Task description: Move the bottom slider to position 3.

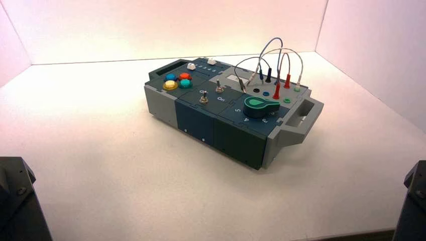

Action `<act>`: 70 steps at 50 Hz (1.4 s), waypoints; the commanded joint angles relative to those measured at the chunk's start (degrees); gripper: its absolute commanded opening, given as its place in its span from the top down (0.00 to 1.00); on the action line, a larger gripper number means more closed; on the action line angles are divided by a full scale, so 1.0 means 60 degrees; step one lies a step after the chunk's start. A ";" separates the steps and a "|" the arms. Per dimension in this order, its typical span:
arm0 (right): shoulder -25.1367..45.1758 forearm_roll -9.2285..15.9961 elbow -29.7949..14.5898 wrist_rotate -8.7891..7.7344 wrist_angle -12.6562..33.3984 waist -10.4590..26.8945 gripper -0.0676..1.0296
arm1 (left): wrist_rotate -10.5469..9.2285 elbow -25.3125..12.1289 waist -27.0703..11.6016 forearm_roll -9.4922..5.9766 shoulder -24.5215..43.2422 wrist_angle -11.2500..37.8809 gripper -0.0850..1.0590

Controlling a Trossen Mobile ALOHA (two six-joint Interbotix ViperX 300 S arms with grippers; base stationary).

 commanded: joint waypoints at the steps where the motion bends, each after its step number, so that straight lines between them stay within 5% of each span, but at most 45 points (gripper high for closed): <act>1: 0.0161 0.0029 -0.0293 0.0029 -0.0117 -0.0044 0.96 | -0.0029 -0.0337 -0.0029 -0.0015 0.0103 -0.0103 0.95; 37: 0.0205 0.0015 -0.0308 0.0029 -0.0161 -0.0029 0.96 | -0.0117 -0.0674 -0.0029 -0.0029 0.1128 -0.0249 0.95; 70: 0.0396 0.0073 -0.0308 0.0044 -0.0103 -0.0029 0.96 | 0.0220 -0.2915 -0.0410 0.0015 0.7896 -0.1904 0.95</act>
